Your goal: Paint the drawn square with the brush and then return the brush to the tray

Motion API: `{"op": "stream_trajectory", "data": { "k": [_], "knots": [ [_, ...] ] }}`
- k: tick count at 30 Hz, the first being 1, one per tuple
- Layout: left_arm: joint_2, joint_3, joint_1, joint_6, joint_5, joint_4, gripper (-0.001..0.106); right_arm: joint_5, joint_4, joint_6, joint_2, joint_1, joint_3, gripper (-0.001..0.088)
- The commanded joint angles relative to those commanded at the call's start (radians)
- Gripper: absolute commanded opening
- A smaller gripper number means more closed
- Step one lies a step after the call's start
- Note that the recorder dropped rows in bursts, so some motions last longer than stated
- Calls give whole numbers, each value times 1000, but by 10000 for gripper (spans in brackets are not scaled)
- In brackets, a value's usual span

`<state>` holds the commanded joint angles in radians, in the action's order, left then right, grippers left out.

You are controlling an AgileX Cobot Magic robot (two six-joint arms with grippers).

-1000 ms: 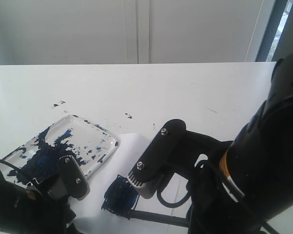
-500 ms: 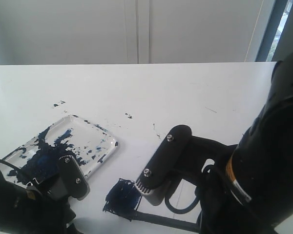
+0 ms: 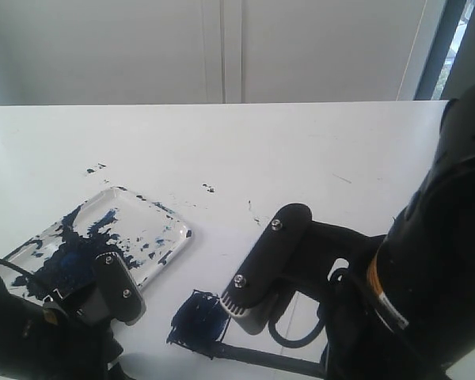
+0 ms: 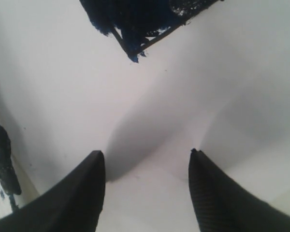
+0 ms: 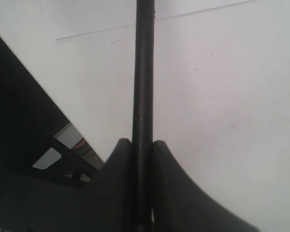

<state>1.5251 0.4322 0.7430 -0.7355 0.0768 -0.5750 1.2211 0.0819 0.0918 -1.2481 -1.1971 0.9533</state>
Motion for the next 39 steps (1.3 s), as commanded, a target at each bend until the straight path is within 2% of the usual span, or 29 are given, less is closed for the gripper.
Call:
{"op": "stream_trajectory", "data": {
  "k": [24, 34, 39],
  "knots": [
    [-4, 0, 0, 0, -16, 8, 579, 0, 68, 53, 0, 0, 0, 0],
    [-114, 0, 0, 28, 5, 8, 579, 0, 68, 53, 0, 0, 0, 0],
    [-118, 0, 0, 71, 20, 8, 579, 0, 68, 53, 0, 0, 0, 0]
  ]
}}
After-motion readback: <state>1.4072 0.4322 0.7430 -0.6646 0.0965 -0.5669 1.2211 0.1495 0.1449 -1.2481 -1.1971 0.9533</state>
